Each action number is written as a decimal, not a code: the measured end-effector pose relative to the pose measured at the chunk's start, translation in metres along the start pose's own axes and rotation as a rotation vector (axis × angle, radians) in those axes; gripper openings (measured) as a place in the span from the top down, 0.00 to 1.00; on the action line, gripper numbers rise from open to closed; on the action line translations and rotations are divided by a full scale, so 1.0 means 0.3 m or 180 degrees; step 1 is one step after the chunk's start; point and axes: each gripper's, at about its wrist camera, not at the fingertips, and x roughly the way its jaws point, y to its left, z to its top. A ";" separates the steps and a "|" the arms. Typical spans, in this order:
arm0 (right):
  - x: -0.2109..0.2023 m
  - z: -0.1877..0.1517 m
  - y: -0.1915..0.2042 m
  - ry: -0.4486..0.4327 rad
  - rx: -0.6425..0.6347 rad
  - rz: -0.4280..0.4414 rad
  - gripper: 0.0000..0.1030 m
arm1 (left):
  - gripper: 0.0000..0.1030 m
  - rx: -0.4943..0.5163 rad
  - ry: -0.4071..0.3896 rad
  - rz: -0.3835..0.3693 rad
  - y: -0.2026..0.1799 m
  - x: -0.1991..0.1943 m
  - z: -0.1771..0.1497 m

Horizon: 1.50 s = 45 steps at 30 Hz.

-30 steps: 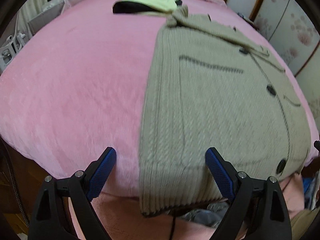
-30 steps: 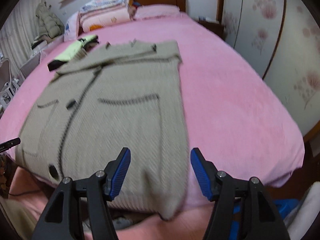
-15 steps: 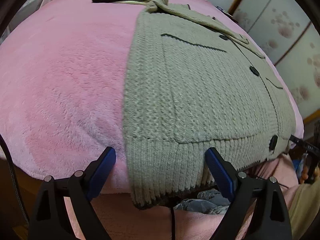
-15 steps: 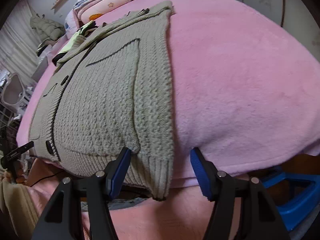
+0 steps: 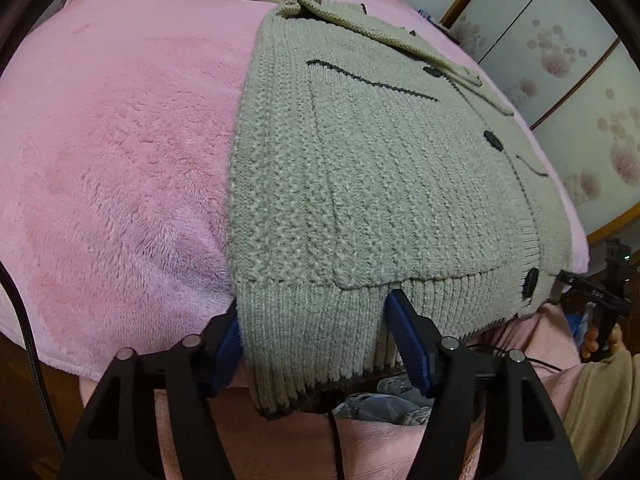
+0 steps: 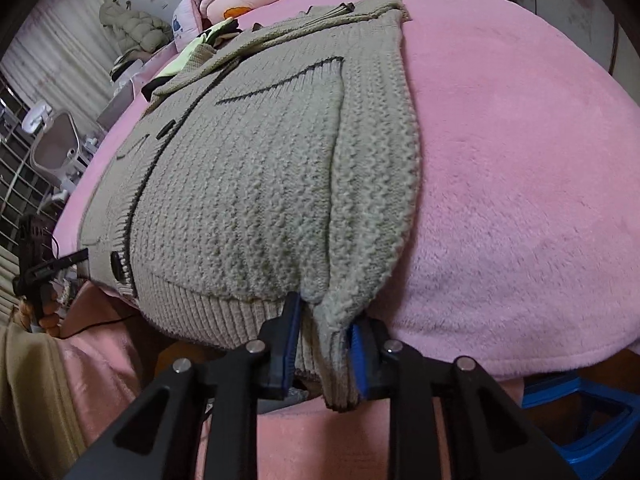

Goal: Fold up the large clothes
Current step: 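Grasp the grey cardigan hem with both grippers, then lift the hem with both grippers and fold it toward the collar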

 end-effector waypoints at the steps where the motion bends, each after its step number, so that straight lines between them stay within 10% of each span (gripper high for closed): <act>1: -0.005 0.000 0.009 -0.0012 -0.0042 -0.0024 0.81 | 0.62 0.0053 0.0023 -0.0020 -0.010 -0.001 0.002; 2: -0.012 -0.002 0.013 -0.0012 -0.0063 -0.0010 0.83 | 0.85 0.0099 0.0083 -0.0075 -0.022 -0.001 0.008; 3: -0.023 -0.003 0.018 -0.0018 -0.0080 0.0016 0.87 | 0.87 0.0111 0.0134 -0.0069 -0.032 -0.002 0.014; 10: -0.179 0.009 0.067 -0.0307 -0.0189 0.0230 0.89 | 0.90 -0.0013 0.0131 -0.0156 -0.076 -0.061 0.072; 16: -0.337 0.102 0.102 -0.0860 -0.0064 0.0603 0.91 | 0.90 -0.0644 -0.0439 -0.0770 -0.078 -0.214 0.178; 28: -0.475 0.617 0.136 -0.1638 0.0045 0.0615 0.91 | 0.90 -0.1048 -0.1088 -0.0731 -0.137 -0.306 0.739; 38: -0.133 1.146 -0.068 -0.1505 0.0694 0.0187 0.91 | 0.90 -0.1011 -0.0873 -0.0242 -0.114 0.081 1.310; 45: 0.286 1.301 -0.255 -0.0599 0.1290 0.0052 0.77 | 0.76 -0.1153 -0.0252 -0.0077 -0.016 0.432 1.406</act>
